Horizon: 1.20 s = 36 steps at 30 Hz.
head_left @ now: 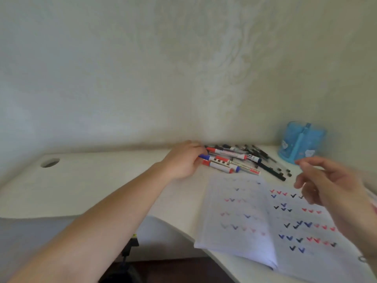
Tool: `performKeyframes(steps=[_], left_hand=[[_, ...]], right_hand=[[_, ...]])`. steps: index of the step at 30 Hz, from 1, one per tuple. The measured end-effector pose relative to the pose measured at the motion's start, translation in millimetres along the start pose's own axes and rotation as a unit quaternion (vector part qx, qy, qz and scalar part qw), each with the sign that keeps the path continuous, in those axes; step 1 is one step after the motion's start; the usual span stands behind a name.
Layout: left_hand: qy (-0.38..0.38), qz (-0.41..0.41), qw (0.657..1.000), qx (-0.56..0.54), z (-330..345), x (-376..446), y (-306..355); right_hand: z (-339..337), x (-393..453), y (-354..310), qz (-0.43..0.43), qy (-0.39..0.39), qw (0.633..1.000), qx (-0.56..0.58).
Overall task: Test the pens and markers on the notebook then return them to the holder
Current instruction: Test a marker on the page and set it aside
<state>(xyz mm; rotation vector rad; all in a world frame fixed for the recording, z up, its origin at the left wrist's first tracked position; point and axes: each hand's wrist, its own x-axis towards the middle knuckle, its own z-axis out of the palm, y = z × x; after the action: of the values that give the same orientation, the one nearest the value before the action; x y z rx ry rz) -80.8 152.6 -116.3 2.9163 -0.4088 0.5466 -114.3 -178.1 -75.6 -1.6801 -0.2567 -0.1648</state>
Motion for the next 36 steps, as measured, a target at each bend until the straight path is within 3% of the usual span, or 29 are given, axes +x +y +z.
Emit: performKeyframes(steps=[4, 11, 15, 20, 24, 26, 29, 32, 36], left_hand=[[-0.020, -0.007, 0.999, 0.031, 26, 27, 12], [-0.204, -0.093, 0.974, 0.024, 19, 47, 8], [-0.164, -0.094, 0.982, -0.007, 16, 47, 7], [-0.191, -0.071, 0.979, -0.013, 22, 44, 14], [-0.147, -0.059, 0.987, -0.011, 27, 46, 11], [-0.114, -0.030, 0.992, 0.048, 31, 42, 11], [0.027, 0.040, 0.990, 0.132, 32, 39, 14], [0.063, 0.076, 0.995, -0.033, 9, 41, 61], [0.065, 0.271, 0.952, -0.125, -11, 32, 152]], right_hand=[[-16, 6, 31, 0.013, 0.023, 0.998, -0.053], [-25, 11, 42, -0.048, -0.003, 0.986, -0.157], [-27, 10, 40, -0.063, -0.007, 0.984, -0.165], [-27, 7, 37, -0.082, -0.009, 0.980, -0.180], [-26, 4, 36, -0.089, -0.010, 0.982, -0.165], [-27, 4, 35, -0.089, -0.011, 0.982, -0.167], [-26, 3, 35, -0.092, -0.019, 0.981, -0.171], [-25, 2, 33, -0.078, -0.049, 0.987, -0.130], [-24, -7, 27, -0.124, -0.096, 0.988, -0.005]])
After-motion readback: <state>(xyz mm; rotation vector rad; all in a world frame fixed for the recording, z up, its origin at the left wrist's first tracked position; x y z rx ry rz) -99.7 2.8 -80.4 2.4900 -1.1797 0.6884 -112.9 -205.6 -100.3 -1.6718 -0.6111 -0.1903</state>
